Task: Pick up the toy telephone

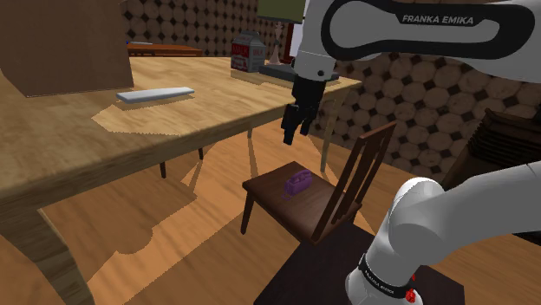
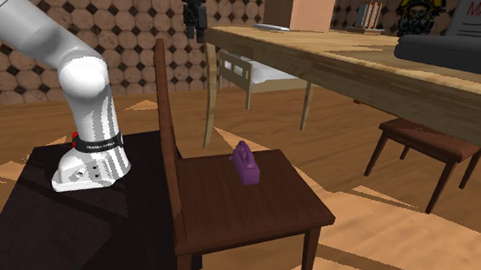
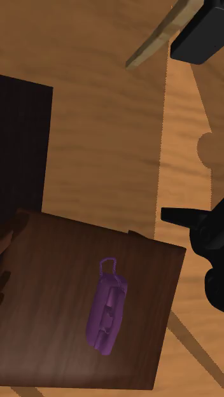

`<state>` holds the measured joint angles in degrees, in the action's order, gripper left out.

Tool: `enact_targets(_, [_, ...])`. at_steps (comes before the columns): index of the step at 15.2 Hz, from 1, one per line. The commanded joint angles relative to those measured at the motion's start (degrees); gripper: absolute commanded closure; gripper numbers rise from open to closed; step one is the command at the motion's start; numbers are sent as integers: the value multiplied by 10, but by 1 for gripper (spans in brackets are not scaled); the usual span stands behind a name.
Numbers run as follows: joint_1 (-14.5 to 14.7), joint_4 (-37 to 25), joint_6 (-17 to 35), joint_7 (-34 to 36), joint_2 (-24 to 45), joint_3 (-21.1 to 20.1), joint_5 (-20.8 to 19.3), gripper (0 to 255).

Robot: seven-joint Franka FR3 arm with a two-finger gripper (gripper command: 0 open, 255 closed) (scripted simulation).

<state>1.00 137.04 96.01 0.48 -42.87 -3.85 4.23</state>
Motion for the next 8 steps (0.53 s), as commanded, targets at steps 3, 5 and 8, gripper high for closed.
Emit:
enact_targets(3, [6, 37, 19, -60, -17, 26, -17, 0])
enact_targets(5, [10, 71, 39, -121, -30, 54, -36, 0])
enact_targets(8, [14, 113, 72, -212, -40, 99, -68, 0])
